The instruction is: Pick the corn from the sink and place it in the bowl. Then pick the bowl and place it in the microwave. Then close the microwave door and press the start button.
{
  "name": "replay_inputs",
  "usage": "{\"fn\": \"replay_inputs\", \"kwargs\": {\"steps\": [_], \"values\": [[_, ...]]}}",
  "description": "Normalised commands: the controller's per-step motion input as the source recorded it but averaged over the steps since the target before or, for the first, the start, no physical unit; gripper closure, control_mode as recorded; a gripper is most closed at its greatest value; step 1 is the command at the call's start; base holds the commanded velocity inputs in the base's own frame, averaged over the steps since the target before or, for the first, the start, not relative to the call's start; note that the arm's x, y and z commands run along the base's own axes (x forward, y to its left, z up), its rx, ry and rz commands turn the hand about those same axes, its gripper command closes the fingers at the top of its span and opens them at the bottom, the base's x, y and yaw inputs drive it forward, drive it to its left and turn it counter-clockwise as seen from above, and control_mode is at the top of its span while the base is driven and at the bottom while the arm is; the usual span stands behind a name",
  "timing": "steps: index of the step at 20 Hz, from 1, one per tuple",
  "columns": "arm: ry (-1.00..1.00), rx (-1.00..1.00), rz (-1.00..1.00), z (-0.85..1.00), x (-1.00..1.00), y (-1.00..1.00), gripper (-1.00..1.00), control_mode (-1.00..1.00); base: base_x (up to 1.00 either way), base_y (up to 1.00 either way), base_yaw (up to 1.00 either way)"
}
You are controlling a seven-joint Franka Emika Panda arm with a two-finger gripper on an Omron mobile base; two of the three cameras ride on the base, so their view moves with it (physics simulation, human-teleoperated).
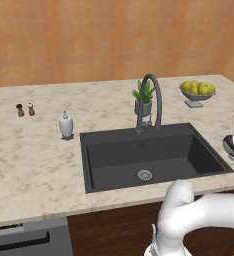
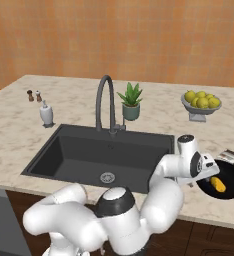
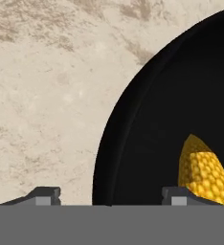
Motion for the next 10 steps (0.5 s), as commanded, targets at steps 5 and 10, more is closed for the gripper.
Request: {"fn": "replay_inputs", "kwargs": {"steps": [5, 10], "values": [[0.08, 0.00, -0.02, -0.25, -0.11, 0.00, 1.00, -1.00, 0.00, 0.00, 0.00], [-0.08, 0.00, 0.07, 0.37, -0.71, 0.28, 1.00, -1.00, 0.00, 0.00, 0.00]]}}
